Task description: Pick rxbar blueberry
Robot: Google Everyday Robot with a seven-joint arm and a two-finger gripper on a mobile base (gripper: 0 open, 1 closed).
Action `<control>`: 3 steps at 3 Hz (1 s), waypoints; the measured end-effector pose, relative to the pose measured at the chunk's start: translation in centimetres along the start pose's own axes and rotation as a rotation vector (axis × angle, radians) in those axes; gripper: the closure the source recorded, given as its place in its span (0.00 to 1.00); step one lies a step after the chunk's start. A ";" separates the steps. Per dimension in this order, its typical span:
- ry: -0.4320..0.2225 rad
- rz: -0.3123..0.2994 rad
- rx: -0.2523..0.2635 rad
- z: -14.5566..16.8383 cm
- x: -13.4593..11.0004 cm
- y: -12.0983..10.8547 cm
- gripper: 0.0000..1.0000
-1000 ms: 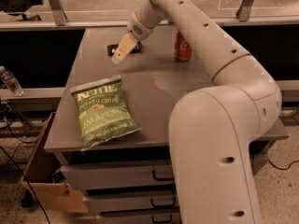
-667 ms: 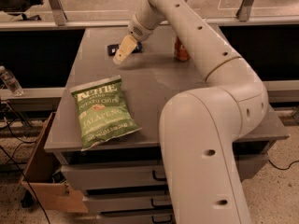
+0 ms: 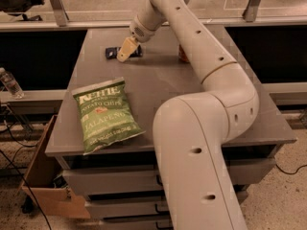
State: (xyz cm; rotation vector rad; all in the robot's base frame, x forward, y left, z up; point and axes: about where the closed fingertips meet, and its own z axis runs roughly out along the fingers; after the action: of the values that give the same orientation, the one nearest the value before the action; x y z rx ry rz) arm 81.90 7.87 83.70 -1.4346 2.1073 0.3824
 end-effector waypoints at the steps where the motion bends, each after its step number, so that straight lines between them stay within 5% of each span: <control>1: 0.006 -0.003 -0.004 -0.1 -0.4 0.1 0.64; 2: 0.023 -0.026 0.000 -1.1 -0.5 0.2 0.87; 3: 0.025 -0.046 0.003 -2.9 -0.4 0.5 1.00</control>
Offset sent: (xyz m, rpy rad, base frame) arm -0.0045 -0.0136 0.0364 -0.0572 -0.0267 0.0348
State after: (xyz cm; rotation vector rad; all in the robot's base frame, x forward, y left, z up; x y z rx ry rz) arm 80.71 6.87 86.25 -1.4913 2.0898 0.3449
